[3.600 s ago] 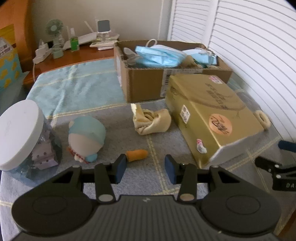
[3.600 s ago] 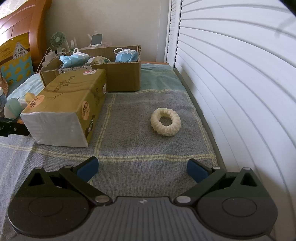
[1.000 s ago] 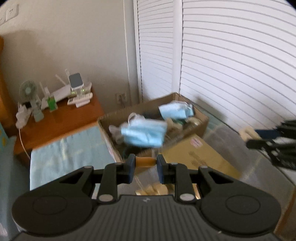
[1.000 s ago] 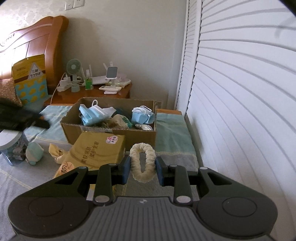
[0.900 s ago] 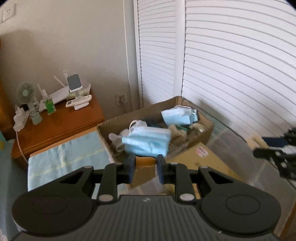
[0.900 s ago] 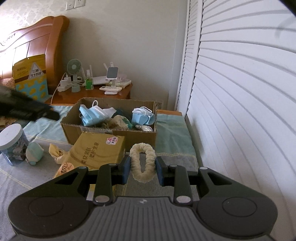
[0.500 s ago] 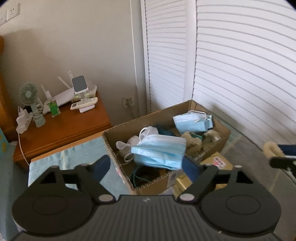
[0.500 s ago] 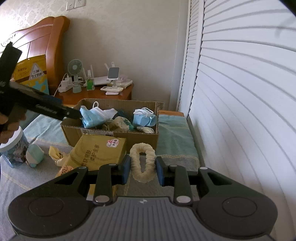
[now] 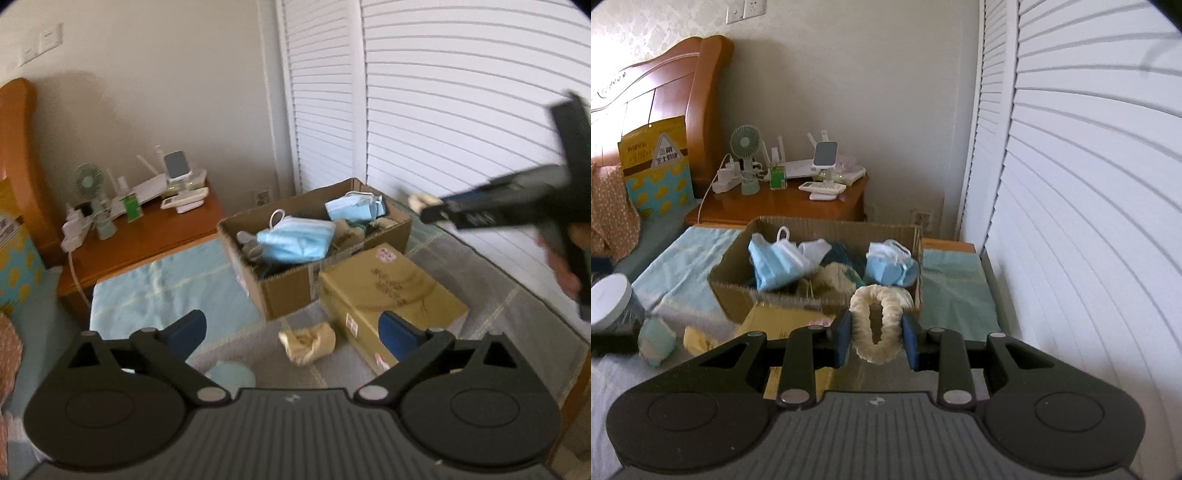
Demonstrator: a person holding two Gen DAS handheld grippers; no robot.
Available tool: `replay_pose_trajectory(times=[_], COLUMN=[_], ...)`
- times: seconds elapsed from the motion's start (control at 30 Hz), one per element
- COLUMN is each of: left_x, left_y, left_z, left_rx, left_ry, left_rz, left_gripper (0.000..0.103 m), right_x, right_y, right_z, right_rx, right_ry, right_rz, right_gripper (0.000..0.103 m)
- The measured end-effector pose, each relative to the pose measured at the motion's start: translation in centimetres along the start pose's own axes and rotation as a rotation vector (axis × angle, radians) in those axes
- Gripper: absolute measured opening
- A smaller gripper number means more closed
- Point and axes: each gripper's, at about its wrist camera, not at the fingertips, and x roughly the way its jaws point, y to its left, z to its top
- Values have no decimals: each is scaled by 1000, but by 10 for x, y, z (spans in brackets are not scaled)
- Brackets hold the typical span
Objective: Organize soft objects
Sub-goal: 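Carry the ring with the right tool and release it into the box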
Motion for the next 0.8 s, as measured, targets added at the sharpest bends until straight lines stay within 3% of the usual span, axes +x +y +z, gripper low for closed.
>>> replay_pose_trajectory(times=[0.47,0.5,0.57,0.6,0.63,0.8], left_x=[-16,-16,-15,-14,-14,-12], left_y=[16,17,17,18,18,19], left_z=[-23,-24,-26,-27,-28,-32], left_rx=[-106,-108,-114,-117,-119,-122], left_ry=[11,13,17,22,27,43], left_rz=[27,28,29,28,28,23], left_gripper=[99,99,99,99,99,99], right_x=[82,86,93,95,96,84], right_y=[22,24,25,25,24,21], right_z=[70,73,78,79,79,74], right_rx=[-105,-108,-110,-104,-102,-97], right_ry=[26,22,29,36,36,15], right_rz=[56,57,58,64,72,63], right_gripper=[34,37,57,75,86,98])
